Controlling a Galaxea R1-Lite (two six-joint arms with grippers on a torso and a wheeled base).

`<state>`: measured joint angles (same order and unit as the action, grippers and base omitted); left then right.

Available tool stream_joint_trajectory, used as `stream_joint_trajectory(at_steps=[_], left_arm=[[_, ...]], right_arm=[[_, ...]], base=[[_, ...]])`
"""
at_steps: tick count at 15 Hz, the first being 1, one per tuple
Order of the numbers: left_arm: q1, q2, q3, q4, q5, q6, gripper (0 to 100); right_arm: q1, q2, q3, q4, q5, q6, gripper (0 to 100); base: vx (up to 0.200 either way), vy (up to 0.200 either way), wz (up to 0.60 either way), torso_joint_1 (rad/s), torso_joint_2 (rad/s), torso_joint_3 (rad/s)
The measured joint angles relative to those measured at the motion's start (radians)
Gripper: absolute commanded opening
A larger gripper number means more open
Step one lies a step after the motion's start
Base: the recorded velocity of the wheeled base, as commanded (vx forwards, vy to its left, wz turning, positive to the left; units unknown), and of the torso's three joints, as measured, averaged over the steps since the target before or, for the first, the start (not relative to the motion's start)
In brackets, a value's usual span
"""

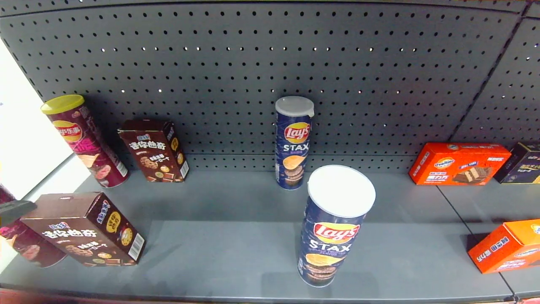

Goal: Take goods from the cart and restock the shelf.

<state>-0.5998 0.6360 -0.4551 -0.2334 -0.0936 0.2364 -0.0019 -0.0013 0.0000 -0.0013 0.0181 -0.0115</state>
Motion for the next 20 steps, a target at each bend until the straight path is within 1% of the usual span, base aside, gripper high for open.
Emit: stream_joint_trajectory(at_steps=[2, 4, 5, 6, 7, 8, 10, 11, 12, 13, 17, 18, 19, 20], left_arm=[[0.100, -0.103, 0.139, -0.087, -0.033, -0.001, 100], [0.219, -0.200, 0.295, -0.187, -0.045, -0.014, 100], [0.282, -0.238, 0.356, -0.212, -0.047, -0.023, 100], [0.353, -0.276, 0.398, -0.207, -0.048, -0.029, 100], [0.415, -0.312, 0.422, -0.154, -0.048, -0.034, 100], [0.469, -0.352, 0.438, -0.051, -0.048, -0.036, 100], [0.547, -0.430, 0.450, 0.110, -0.049, -0.037, 100], [0.575, -0.478, 0.452, 0.147, -0.047, -0.043, 100], [0.590, -0.523, 0.453, 0.171, -0.039, -0.059, 100], [0.599, -0.563, 0.455, 0.211, -0.018, -0.078, 100], [0.605, -0.624, 0.455, 0.229, -0.009, -0.087, 100], [0.605, -0.629, 0.455, 0.230, -0.008, -0.113, 100], [0.606, -0.633, 0.455, 0.231, -0.004, -0.125, 100], [0.606, -0.636, 0.455, 0.231, 0.008, -0.128, 100]], right_arm=[[0.000, 0.000, 0.000, 0.000, 0.000, 0.000, 100], [0.000, 0.000, 0.000, 0.000, 0.000, 0.000, 100], [0.000, 0.000, 0.000, 0.000, 0.000, 0.000, 100], [0.000, 0.000, 0.000, 0.000, 0.000, 0.000, 100], [0.000, 0.000, 0.000, 0.000, 0.000, 0.000, 100], [0.001, 0.000, 0.000, 0.000, 0.000, 0.000, 100], [0.001, 0.000, 0.000, 0.000, 0.000, 0.000, 100], [0.001, 0.000, 0.000, 0.000, 0.000, 0.000, 100], [0.001, 0.000, 0.000, 0.000, 0.000, 0.000, 100], [0.000, 0.000, 0.000, 0.000, 0.000, 0.000, 100], [0.000, 0.000, 0.000, 0.000, 0.000, 0.000, 100], [0.000, 0.000, 0.000, 0.000, 0.000, 0.000, 100], [0.001, 0.000, 0.000, 0.000, 0.000, 0.000, 100], [0.001, 0.000, 0.000, 0.000, 0.000, 0.000, 100]], base=[[0.000, 0.000, 0.00, 0.000, 0.00, 0.000], [0.000, 0.000, 0.00, 0.000, 0.00, 0.000], [0.000, 0.000, 0.00, 0.000, 0.00, 0.000], [0.000, 0.000, 0.00, 0.000, 0.00, 0.000], [0.000, 0.000, 0.00, 0.000, 0.00, 0.000], [0.000, 0.000, 0.00, 0.000, 0.00, 0.000], [0.000, 0.000, 0.00, 0.000, 0.00, 0.000], [0.000, 0.000, 0.00, 0.000, 0.00, 0.000], [0.000, 0.000, 0.00, 0.000, 0.00, 0.000], [0.000, 0.000, 0.00, 0.000, 0.00, 0.000], [0.000, 0.000, 0.00, 0.000, 0.00, 0.000], [0.000, 0.000, 0.00, 0.000, 0.00, 0.000], [0.000, 0.000, 0.00, 0.000, 0.00, 0.000], [0.000, 0.000, 0.00, 0.000, 0.00, 0.000]])
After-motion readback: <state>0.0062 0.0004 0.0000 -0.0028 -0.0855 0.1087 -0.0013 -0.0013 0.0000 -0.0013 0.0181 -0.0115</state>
